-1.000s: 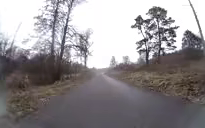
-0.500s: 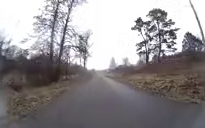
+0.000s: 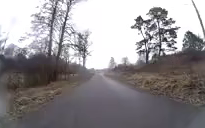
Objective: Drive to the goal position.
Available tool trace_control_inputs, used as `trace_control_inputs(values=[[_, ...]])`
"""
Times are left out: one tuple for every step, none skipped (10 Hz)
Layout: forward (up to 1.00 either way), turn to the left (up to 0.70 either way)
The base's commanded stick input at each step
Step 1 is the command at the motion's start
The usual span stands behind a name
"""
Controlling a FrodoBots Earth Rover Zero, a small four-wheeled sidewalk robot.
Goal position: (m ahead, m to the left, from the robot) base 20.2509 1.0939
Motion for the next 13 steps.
trace_control_inputs(values=[[0.70, 0.00], [0.70, 0.00], [0.70, 0.00], [0.70, 0.00], [0.70, 0.00], [0.70, 0.00], [0.70, 0.00], [0.70, 0.00], [0.70, 0.00], [0.70, 0.00], [0.70, 0.00], [0.70, 0.00], [0.70, 0.00]])
